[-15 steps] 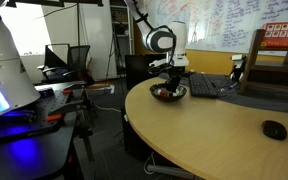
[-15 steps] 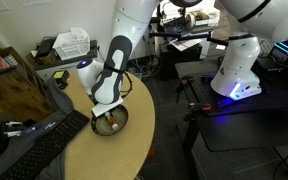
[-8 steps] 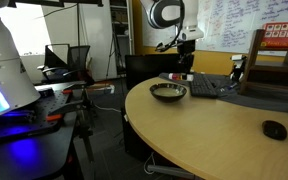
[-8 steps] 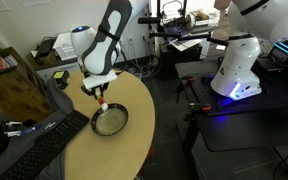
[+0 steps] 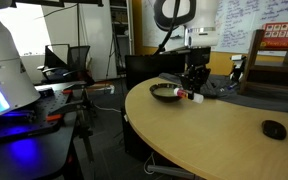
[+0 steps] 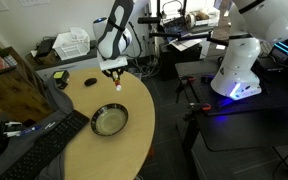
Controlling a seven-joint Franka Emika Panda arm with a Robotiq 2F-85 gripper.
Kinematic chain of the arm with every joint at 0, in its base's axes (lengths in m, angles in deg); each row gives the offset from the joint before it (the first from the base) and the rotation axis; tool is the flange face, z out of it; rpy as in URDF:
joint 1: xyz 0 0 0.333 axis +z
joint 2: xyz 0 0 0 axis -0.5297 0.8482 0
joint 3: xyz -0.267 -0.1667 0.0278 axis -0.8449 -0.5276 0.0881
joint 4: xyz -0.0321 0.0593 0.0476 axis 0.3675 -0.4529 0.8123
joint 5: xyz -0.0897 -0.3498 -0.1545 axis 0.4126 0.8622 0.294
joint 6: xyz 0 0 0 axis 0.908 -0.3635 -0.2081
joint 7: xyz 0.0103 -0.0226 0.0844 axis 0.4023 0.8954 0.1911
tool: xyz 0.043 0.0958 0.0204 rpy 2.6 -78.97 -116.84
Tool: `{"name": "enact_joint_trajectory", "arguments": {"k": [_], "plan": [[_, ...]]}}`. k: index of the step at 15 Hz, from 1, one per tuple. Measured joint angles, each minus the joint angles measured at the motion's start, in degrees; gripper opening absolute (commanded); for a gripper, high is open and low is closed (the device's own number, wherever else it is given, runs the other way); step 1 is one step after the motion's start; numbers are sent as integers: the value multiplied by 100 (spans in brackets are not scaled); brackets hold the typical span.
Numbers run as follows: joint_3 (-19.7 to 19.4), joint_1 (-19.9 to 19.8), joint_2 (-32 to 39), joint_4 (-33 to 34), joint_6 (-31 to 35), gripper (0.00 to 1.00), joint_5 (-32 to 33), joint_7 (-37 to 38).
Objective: Take the bottle out of the bowl and put it on the table
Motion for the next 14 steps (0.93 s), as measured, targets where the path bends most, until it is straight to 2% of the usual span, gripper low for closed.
{"name": "enact_joint_trajectory", "arguments": {"k": [4, 5, 6, 10, 12, 14], "plan": [[50, -123, 496, 237, 272, 9, -63, -84], [61, -104, 618, 319, 341, 58, -60, -130], [94, -98, 727, 389, 385, 58, -61, -163], [101, -47, 791, 497, 407, 87, -64, -163], [-205, 146, 480, 399, 403, 99, 32, -153], [-509, 341, -117, 87, 353, 100, 237, -158]]}}
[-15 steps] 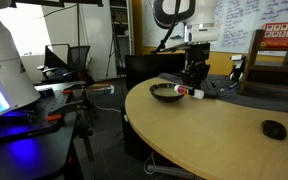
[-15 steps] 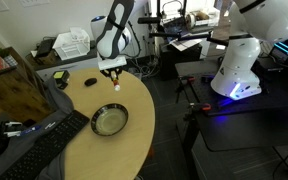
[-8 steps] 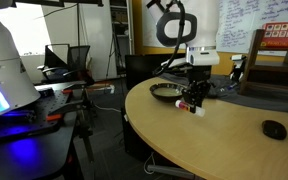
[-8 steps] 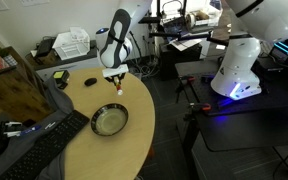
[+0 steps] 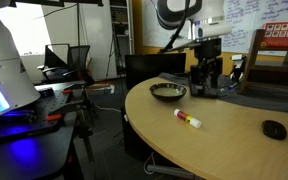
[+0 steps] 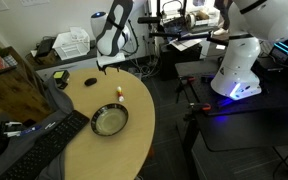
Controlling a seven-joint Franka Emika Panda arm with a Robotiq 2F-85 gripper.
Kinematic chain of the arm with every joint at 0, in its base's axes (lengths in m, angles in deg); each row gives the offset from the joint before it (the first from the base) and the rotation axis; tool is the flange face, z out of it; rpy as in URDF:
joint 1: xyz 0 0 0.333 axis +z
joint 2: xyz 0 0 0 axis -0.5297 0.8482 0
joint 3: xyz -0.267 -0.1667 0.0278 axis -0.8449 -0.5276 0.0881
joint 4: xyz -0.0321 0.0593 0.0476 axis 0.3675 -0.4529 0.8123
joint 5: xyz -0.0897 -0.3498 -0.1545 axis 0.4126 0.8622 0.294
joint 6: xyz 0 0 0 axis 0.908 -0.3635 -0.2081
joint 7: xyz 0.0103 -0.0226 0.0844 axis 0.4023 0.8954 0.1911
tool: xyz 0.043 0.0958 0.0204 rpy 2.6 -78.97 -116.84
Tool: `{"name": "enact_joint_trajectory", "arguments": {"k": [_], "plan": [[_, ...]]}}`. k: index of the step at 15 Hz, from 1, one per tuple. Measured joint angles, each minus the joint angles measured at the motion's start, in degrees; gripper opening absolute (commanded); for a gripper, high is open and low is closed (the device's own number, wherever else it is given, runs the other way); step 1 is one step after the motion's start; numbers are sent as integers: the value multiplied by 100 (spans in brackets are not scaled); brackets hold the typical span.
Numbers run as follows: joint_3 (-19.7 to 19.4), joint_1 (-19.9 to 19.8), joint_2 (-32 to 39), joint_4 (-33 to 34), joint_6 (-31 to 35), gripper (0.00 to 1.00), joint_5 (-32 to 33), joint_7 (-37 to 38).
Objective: Take the bottle out of the bowl and put it on the table
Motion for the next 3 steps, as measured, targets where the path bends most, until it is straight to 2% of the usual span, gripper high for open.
{"name": "enact_joint_trajectory", "arguments": {"k": [3], "plan": [[-30, 46, -1230, -666, -654, 100, 257, -295]]}}
